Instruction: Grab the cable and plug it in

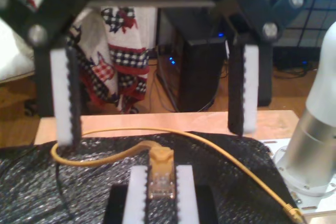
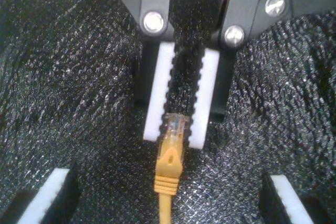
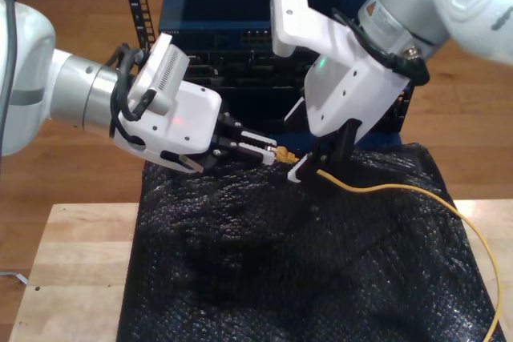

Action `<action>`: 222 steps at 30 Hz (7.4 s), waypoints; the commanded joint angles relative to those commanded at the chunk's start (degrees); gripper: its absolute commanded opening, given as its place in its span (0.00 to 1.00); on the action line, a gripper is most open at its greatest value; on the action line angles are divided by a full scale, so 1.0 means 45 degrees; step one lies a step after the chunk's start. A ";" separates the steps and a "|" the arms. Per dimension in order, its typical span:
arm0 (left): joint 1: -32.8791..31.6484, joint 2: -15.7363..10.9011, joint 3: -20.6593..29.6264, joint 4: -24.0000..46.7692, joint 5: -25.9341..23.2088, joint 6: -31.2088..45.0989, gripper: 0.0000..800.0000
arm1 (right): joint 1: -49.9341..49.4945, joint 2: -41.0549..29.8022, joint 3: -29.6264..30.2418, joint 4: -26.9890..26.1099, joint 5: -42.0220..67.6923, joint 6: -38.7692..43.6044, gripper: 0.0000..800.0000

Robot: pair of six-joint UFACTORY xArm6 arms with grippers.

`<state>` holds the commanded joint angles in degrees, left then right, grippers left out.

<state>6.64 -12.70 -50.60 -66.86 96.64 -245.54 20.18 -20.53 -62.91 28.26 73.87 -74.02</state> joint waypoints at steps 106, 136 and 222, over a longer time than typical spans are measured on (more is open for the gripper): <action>0.2383 0.4513 -0.0801 -0.3438 0.8557 -0.4396 0.00 | 0.4161 -0.4513 0.4454 0.0742 -0.8830 -0.6681 0.87; 0.2364 0.4611 -0.0821 -0.3673 0.9123 -0.4396 0.01 | 0.4220 -0.4493 0.4571 0.0821 -0.9299 -0.6564 0.41; 0.2403 0.4786 -0.0801 -0.4044 0.7971 -0.4513 1.00 | 0.4044 -0.4337 0.4396 0.2501 -1.0081 -0.5958 0.00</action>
<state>17.45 8.84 -54.21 -85.05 132.51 -265.85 38.37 -40.04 -43.13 39.52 28.51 -100.84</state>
